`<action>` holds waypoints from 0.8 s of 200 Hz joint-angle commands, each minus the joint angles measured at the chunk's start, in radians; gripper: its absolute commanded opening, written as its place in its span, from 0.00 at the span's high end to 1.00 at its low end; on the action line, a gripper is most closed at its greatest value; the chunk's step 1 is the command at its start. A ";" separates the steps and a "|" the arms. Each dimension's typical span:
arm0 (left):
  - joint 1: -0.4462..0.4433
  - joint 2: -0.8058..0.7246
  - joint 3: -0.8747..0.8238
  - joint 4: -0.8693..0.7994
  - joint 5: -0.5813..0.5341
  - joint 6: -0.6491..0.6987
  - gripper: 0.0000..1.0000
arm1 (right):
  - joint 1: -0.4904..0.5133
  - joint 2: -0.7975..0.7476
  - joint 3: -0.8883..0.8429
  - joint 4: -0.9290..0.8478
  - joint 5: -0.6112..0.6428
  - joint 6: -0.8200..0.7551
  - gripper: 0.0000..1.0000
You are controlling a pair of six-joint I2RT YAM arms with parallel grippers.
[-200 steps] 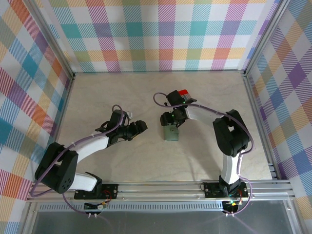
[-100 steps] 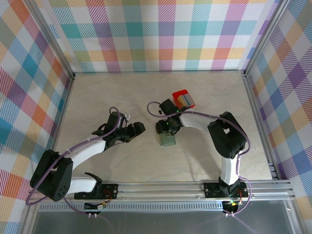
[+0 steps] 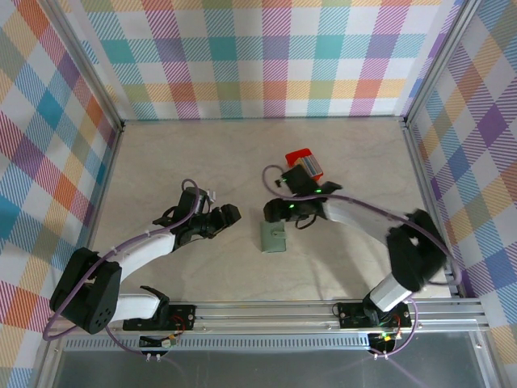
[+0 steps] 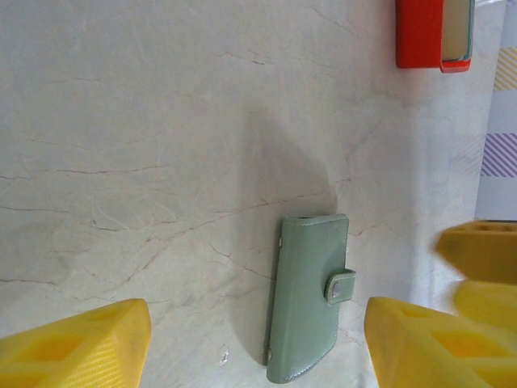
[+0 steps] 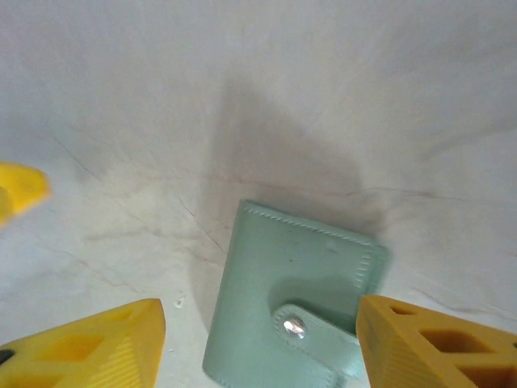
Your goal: Put the credit cards into the card holder
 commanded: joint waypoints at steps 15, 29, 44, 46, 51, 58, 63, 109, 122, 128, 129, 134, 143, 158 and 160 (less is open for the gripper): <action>-0.055 -0.019 -0.006 0.088 -0.006 -0.015 0.28 | -0.116 -0.208 -0.163 0.102 -0.087 0.101 0.35; -0.079 -0.012 -0.002 0.117 -0.016 -0.027 0.28 | -0.122 -0.257 -0.198 0.114 -0.100 0.082 0.34; -0.101 0.001 0.010 0.135 -0.025 -0.032 0.24 | -0.122 -0.298 -0.224 0.116 -0.121 0.033 0.34; -0.104 0.003 0.012 0.137 -0.026 -0.032 0.24 | -0.122 -0.302 -0.228 0.116 -0.121 0.029 0.34; -0.109 0.005 0.013 0.142 -0.031 -0.031 0.23 | -0.122 -0.313 -0.235 0.110 -0.114 0.023 0.34; -0.115 0.007 0.013 0.157 -0.034 -0.035 0.21 | -0.122 -0.326 -0.244 0.099 -0.101 0.018 0.34; -0.118 0.008 0.011 0.170 -0.034 -0.040 0.21 | -0.122 -0.333 -0.249 0.093 -0.099 0.010 0.34; -0.121 0.013 0.002 0.199 -0.055 -0.056 0.18 | -0.119 -0.304 -0.206 -0.054 -0.157 -0.016 0.37; -0.122 0.027 0.011 0.192 -0.047 -0.047 0.19 | -0.117 -0.281 -0.195 -0.080 -0.162 0.014 0.38; -0.123 0.034 0.011 0.193 -0.045 -0.049 0.20 | -0.115 -0.274 -0.191 -0.091 -0.156 0.026 0.39; -0.124 0.036 0.012 0.194 -0.045 -0.049 0.20 | -0.114 -0.271 -0.190 -0.096 -0.152 0.032 0.40; -0.124 0.042 0.012 0.198 -0.041 -0.051 0.20 | -0.111 -0.261 -0.184 -0.113 -0.136 0.046 0.40; -0.125 0.054 0.011 0.207 -0.034 -0.055 0.21 | -0.103 -0.248 -0.174 -0.134 -0.111 0.064 0.40; -0.125 0.070 0.018 0.183 -0.029 -0.067 0.21 | -0.095 -0.221 -0.170 -0.135 -0.124 0.095 0.40; -0.125 0.072 0.018 0.180 -0.028 -0.066 0.21 | -0.095 -0.215 -0.168 -0.136 -0.130 0.099 0.40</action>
